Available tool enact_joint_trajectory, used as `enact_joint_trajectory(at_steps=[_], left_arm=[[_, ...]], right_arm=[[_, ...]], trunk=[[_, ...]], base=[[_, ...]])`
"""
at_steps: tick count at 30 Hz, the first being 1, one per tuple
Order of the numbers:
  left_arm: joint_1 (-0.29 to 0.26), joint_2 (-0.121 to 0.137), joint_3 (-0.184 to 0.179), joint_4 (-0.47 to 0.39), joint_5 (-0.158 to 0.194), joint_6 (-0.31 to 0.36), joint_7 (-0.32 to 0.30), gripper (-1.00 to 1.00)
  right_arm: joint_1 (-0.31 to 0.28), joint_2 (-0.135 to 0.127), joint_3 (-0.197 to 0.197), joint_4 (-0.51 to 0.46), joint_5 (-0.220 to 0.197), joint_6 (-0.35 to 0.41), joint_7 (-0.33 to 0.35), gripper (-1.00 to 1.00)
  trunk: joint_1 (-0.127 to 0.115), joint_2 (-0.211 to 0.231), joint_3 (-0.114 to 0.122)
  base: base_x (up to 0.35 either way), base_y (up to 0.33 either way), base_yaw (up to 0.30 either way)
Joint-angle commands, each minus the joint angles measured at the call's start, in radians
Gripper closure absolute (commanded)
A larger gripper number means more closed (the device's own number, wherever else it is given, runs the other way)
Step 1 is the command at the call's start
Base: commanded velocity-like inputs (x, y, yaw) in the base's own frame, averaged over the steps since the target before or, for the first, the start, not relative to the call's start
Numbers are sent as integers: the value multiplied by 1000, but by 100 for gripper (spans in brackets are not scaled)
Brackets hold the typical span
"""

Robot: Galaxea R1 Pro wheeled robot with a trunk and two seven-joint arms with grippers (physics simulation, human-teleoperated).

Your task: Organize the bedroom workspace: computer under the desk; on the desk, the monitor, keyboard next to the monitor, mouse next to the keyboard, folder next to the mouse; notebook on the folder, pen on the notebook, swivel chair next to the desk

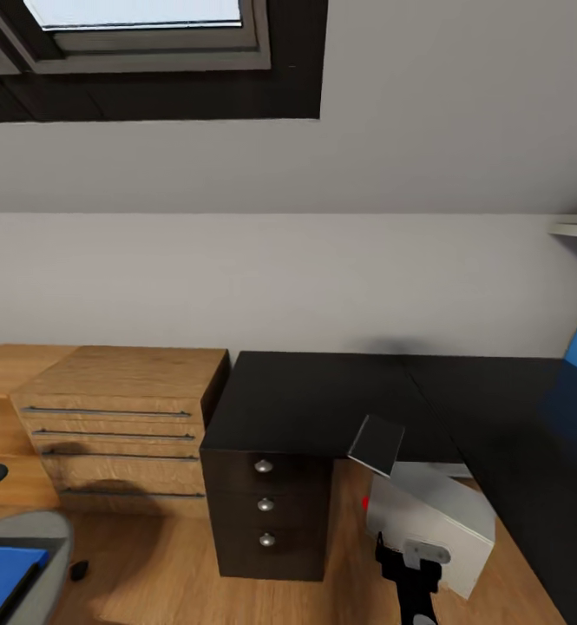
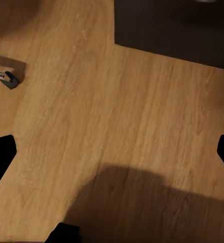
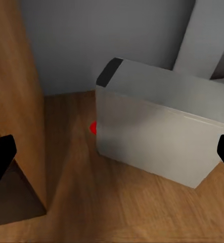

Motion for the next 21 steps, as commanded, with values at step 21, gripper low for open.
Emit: enact_joint_trajectory(at_steps=[21], left_arm=[[-1, -42, -3, 38, 18, -25, 7, -100]], right_arm=[[57, 10, 18, 21, 5, -27, 6, -100]], trunk=[[0, -1, -5]], base=[[0, 0, 165]])
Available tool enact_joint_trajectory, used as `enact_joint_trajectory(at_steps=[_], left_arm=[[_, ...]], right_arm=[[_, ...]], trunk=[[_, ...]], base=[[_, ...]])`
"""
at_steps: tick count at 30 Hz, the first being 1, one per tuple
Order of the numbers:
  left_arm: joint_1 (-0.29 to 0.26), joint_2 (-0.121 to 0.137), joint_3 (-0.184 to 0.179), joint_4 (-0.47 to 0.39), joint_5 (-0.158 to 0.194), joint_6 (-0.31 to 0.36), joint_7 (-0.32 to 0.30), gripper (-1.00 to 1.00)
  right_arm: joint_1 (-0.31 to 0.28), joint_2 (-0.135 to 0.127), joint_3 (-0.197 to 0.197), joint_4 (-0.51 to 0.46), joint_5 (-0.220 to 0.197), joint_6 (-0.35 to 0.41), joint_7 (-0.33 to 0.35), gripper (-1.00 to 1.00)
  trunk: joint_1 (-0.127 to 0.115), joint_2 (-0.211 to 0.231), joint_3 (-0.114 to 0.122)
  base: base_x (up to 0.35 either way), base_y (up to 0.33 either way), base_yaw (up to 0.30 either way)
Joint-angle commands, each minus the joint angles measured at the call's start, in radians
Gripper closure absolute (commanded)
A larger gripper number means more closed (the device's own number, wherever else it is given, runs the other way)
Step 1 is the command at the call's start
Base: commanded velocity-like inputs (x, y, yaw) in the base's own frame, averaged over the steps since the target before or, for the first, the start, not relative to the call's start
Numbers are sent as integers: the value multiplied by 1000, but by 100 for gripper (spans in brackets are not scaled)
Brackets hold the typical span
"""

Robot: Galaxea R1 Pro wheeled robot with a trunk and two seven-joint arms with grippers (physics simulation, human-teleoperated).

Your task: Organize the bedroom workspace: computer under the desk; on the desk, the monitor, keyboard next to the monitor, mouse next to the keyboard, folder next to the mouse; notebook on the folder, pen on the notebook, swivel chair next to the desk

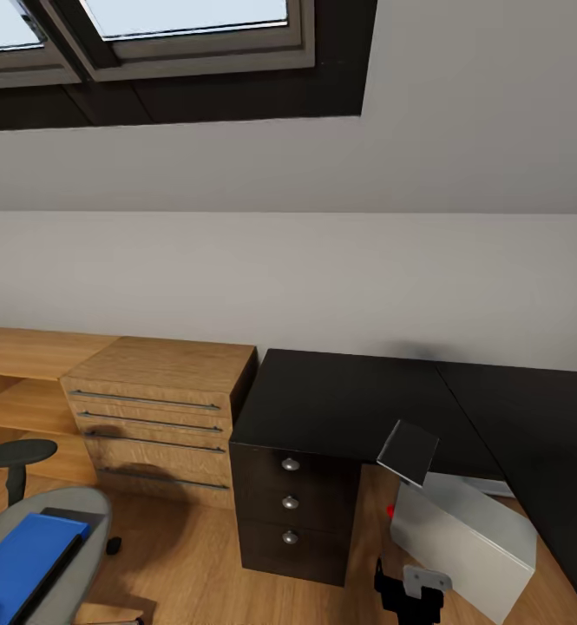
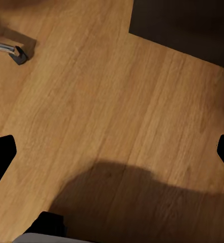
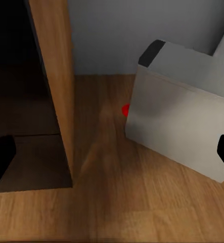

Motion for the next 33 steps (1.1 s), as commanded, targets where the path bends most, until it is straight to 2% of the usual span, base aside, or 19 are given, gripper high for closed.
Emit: enact_joint_trajectory(at_steps=[1, 7, 15, 18, 19, 33], left_arm=[[0, 2, 2, -7, 5, 10, 6, -100], [0, 26, 8, -41, 8, 43, 4, -100], [0, 29, 8, -86, 8, 50, 4, -100], [0, 29, 8, -103, 8, 50, 4, -100], [0, 29, 8, -152, 8, 50, 4, -100], [0, 29, 8, -152, 8, 48, 4, -100]], right_arm=[[-1, -2, 9, 2, -16, 0, -1, -100], [2, -5, 9, 3, -31, 5, -1, -100], [2, -5, 9, 3, -32, 4, -1, -100], [2, -4, 9, 3, -32, 4, -1, -100], [2, -4, 9, 3, -32, 3, -1, -100], [2, -3, 9, 3, -30, 3, -1, -100]], trunk=[[0, -1, -1], [0, -1, -1], [0, -1, -1], [0, -1, -1], [0, -1, -1], [0, -1, -1]], base=[[0, 0, 0], [0, 0, 0], [0, 0, 22], [0, 0, 219], [0, 0, 255], [0, 0, 274]])
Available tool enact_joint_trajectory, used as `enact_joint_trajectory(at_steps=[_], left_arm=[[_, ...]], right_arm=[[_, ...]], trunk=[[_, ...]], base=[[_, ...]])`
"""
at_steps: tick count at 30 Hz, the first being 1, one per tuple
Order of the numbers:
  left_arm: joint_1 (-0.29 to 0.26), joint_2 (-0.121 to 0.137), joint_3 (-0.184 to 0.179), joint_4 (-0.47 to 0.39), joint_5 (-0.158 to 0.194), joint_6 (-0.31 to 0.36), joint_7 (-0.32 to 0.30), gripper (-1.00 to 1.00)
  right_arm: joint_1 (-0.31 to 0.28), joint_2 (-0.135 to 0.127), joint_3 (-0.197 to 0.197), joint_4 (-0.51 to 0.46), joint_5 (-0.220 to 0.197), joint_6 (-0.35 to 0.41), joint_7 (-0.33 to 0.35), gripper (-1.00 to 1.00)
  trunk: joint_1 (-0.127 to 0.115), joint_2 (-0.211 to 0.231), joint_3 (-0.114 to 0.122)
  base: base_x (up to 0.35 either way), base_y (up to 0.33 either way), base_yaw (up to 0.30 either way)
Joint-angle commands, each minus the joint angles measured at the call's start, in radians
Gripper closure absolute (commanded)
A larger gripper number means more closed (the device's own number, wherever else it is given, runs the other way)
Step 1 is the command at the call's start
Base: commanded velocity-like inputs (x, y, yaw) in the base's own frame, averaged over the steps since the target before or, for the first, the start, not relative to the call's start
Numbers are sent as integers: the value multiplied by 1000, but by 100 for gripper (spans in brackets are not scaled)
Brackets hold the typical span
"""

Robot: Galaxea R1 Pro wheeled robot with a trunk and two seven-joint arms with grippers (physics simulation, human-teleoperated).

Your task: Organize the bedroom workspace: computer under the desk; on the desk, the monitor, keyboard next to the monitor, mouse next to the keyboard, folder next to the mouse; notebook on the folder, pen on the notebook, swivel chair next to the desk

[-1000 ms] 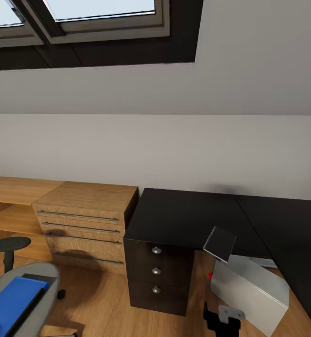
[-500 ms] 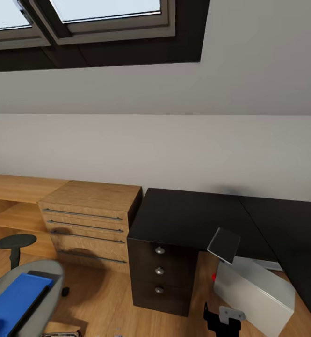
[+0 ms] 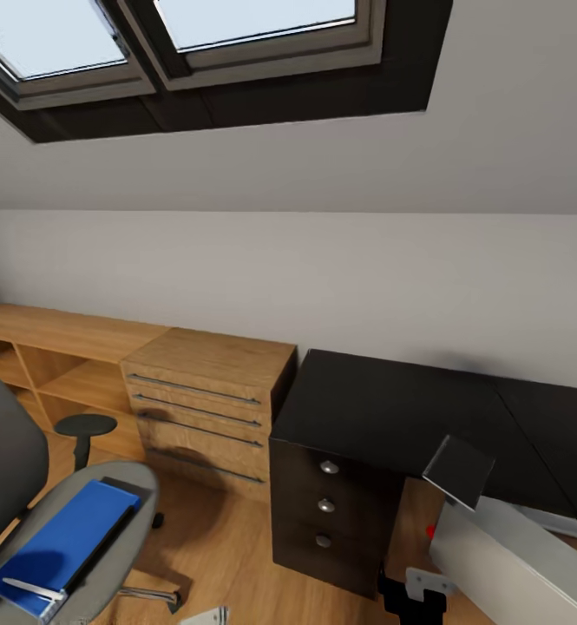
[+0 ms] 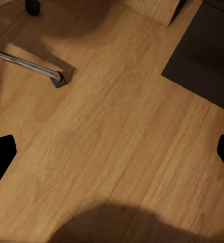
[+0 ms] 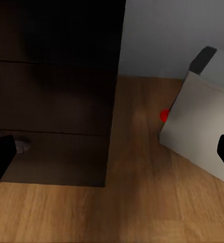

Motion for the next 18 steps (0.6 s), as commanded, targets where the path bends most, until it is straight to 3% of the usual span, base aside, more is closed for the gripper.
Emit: enact_joint_trajectory(at_steps=[1, 18], left_arm=[[-1, 1, -3, -1, 6, 4, 7, -100], [-1, 2, -2, 0, 6, 3, 10, -100]], right_arm=[[-1, 0, 9, 2, -9, -5, -1, -100], [-1, 0, 10, 2, -5, -5, -1, -100]], trunk=[[0, -1, -1], [0, -1, -2]], base=[[0, 0, 277], [0, 0, 256]])
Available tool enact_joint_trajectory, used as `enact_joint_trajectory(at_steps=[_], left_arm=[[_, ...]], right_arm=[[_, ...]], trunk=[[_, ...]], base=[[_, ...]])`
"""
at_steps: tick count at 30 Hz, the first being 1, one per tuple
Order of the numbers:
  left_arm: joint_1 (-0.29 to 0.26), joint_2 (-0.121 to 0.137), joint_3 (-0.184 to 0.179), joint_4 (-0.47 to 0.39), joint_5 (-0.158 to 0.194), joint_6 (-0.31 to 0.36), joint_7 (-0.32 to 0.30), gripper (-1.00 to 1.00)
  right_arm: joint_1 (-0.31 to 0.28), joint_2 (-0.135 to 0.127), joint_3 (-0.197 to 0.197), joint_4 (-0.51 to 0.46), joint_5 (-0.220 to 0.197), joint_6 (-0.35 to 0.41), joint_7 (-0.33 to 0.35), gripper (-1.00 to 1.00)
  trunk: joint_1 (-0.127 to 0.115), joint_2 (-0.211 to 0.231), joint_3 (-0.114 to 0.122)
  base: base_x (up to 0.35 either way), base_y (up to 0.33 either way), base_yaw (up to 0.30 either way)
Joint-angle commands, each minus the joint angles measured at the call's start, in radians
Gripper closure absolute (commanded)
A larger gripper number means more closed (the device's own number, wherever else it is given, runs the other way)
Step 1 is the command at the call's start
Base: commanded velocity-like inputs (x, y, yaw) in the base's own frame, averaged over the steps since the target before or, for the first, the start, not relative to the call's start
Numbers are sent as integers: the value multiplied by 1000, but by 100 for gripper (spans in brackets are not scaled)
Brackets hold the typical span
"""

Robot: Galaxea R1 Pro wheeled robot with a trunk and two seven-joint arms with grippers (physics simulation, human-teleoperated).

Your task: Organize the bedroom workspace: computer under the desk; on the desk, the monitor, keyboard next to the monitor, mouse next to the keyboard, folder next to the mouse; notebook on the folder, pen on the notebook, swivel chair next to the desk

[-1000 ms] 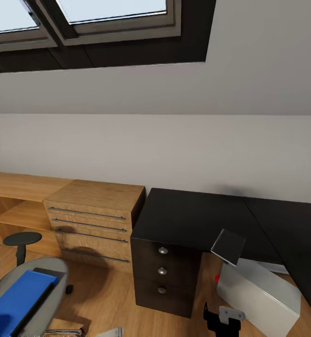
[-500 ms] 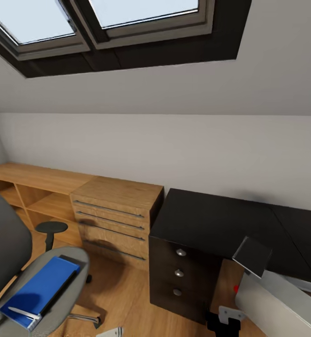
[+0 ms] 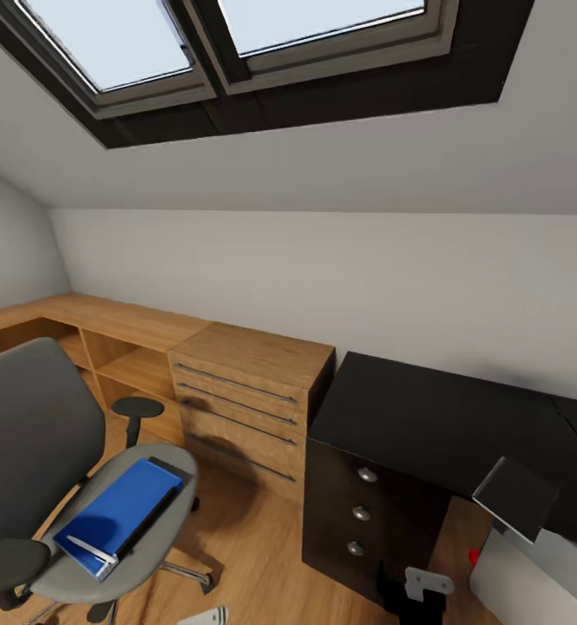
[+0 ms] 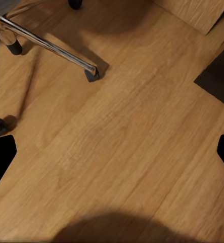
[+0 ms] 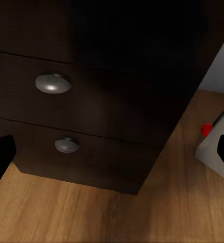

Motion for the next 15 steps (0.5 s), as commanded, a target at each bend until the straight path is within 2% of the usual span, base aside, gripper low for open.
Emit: enact_joint_trajectory(at_steps=[1, 3, 9, 15], left_arm=[[-1, 1, -4, -2, 6, 4, 7, -100], [-1, 1, -4, -1, 6, 4, 8, -100], [-1, 1, -4, -1, 6, 4, 8, -100], [-1, 1, -4, -1, 6, 4, 8, -100]], right_arm=[[-1, 0, 9, 2, -10, -5, -1, -100], [-1, 1, 9, 2, -3, -5, -1, -100], [-1, 1, 9, 3, 54, -5, -1, -100], [0, 2, 9, 3, 58, -5, -1, -100]], trunk=[[0, -1, -1], [0, -1, -1], [0, -1, -1], [0, -1, -1]], base=[[0, 0, 68], [0, 0, 18], [0, 0, 17], [0, 0, 212]])
